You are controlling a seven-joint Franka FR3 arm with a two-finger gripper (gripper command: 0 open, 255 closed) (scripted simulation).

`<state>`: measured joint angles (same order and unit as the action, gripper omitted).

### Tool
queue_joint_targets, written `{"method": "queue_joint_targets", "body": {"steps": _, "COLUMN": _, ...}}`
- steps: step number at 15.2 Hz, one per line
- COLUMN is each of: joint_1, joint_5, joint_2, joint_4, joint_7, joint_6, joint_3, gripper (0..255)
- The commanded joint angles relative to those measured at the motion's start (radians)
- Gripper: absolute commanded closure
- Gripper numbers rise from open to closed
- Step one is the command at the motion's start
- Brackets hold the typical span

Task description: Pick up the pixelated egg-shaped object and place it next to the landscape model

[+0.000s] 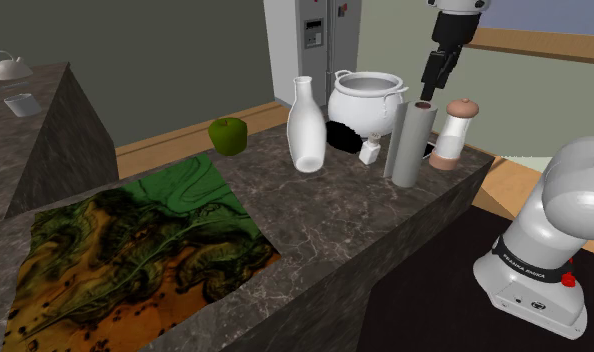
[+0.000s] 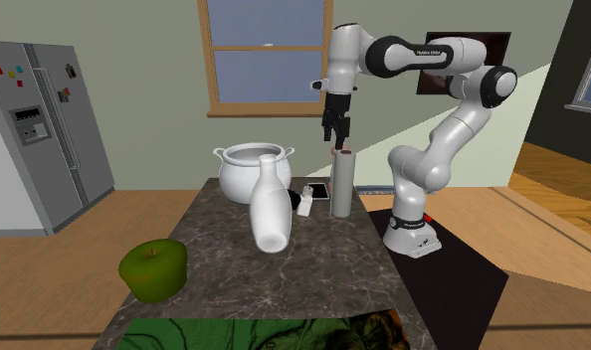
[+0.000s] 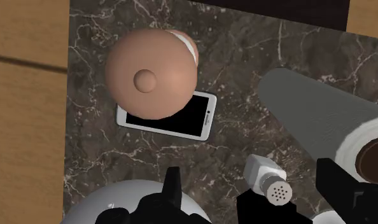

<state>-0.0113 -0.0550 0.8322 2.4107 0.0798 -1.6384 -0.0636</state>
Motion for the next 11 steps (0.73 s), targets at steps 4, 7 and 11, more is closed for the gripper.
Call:
{"method": "queue_joint_targets", "body": {"steps": 4, "joint_1": 0.016, "joint_5": -0.010, "joint_2": -0.086, "joint_4": -0.024, "joint_7": -0.052, "joint_6": -0.070, "joint_3": 0.069, "gripper": 0}}
{"method": "queue_joint_targets", "body": {"steps": 7, "joint_1": 0.025, "joint_5": -0.032, "joint_2": -0.180, "joint_4": -0.059, "joint_7": -0.108, "joint_6": -0.132, "joint_3": 0.136, "gripper": 0}}
{"method": "queue_joint_targets", "body": {"steps": 11, "joint_1": 0.027, "joint_5": -0.081, "joint_2": -0.317, "joint_4": -0.125, "joint_7": -0.190, "joint_6": -0.198, "joint_3": 0.225, "gripper": 0}}
